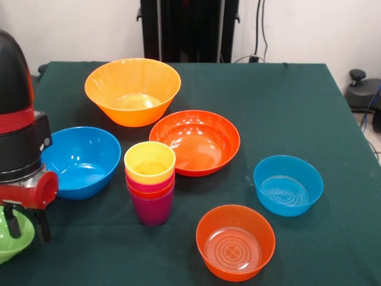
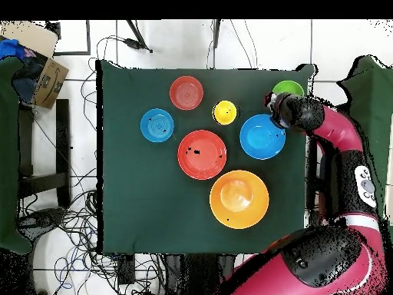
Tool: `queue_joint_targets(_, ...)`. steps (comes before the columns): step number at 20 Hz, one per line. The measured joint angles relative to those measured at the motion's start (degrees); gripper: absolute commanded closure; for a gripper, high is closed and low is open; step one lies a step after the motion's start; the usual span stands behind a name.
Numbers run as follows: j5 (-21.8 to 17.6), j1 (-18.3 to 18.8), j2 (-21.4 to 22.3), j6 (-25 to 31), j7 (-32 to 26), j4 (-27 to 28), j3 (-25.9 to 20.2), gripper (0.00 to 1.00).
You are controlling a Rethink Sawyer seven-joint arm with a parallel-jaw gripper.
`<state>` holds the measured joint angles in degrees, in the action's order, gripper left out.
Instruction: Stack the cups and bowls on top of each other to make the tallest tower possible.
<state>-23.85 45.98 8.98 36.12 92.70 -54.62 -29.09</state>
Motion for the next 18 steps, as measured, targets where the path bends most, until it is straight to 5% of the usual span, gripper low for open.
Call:
queue_joint_targets(13,-2.8,1.7,0.2,0.0,0.0,0.0,-1.0,0.00)
queue_joint_targets(14,-2.9,2.0,0.1,0.0,0.0,-0.1,-1.4,1.00)
queue_joint_targets(18,-2.9,2.3,0.3,-0.1,0.0,-0.1,-2.0,1.00)
